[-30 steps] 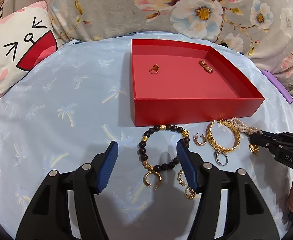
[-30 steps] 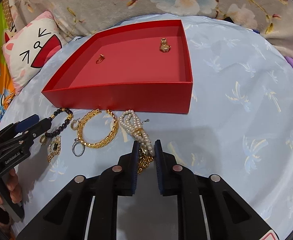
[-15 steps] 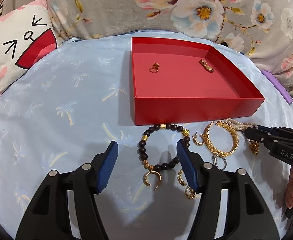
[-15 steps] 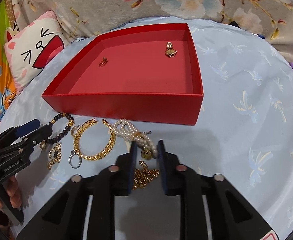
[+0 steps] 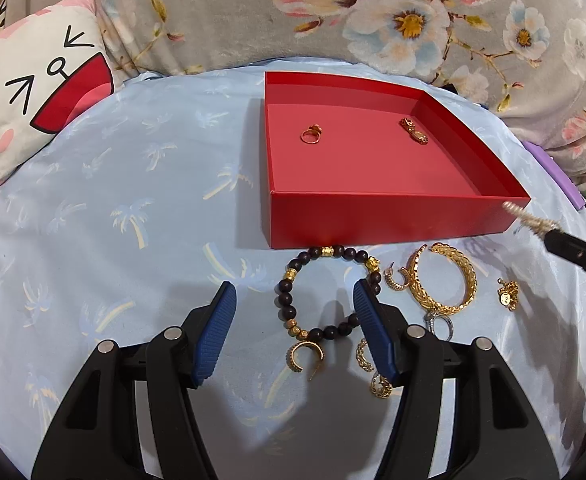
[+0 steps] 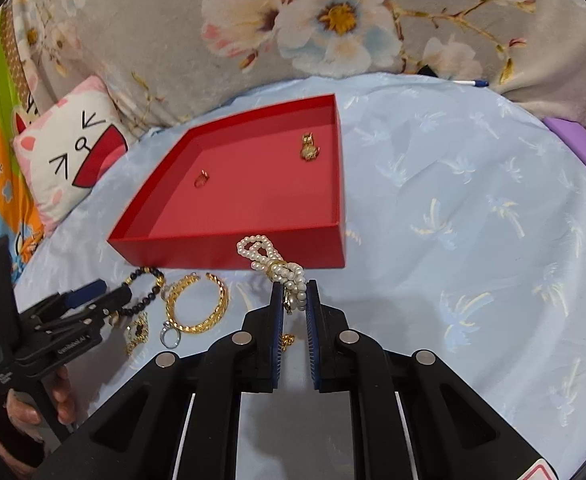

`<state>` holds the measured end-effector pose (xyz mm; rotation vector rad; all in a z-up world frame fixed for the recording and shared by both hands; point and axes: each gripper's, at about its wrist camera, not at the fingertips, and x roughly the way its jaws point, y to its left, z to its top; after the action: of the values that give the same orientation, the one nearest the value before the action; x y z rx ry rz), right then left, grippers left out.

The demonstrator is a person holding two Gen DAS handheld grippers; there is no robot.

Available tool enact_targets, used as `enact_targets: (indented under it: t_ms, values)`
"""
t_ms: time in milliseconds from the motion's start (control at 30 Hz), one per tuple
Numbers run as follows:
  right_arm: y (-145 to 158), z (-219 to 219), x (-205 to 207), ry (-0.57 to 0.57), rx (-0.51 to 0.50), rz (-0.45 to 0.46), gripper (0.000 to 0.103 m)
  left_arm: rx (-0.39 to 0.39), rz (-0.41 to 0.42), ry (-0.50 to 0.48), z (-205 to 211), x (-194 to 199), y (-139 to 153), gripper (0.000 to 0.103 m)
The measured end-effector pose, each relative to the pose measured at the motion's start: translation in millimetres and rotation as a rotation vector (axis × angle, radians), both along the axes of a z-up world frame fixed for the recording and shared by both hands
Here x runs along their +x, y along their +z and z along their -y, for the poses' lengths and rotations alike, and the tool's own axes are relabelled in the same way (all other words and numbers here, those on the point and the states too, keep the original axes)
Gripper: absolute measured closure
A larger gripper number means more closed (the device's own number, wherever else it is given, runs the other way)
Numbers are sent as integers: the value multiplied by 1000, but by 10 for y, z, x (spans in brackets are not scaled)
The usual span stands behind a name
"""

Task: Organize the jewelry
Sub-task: 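Carry the pearl bracelet into the red box and open the right gripper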

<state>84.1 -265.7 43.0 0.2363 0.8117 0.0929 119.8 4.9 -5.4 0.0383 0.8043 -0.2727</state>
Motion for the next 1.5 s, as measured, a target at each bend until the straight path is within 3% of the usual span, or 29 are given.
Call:
enact_targets:
  t_ms: [200, 400, 733, 967, 1233, 1500]
  values:
    - [280, 73, -9, -19, -5, 77, 93, -1, -3, 1, -13, 5, -4, 44]
    - [449, 118, 352, -21, -46, 80, 93, -4, -6, 6, -22, 11, -2, 44]
    - [224, -63, 1181, -11, -88, -2, 93, -16, -16, 12, -37, 34, -13, 44]
    - [6, -187, 1510, -2, -100, -55, 93, -25, -25, 9, -39, 46, -14, 44]
    - [-29, -111, 1466, -19, -67, -50, 90, -31, -36, 9, -47, 75, -16, 43]
    - [153, 81, 922, -31, -40, -21, 90, -26, -49, 24, -58, 107, -29, 43]
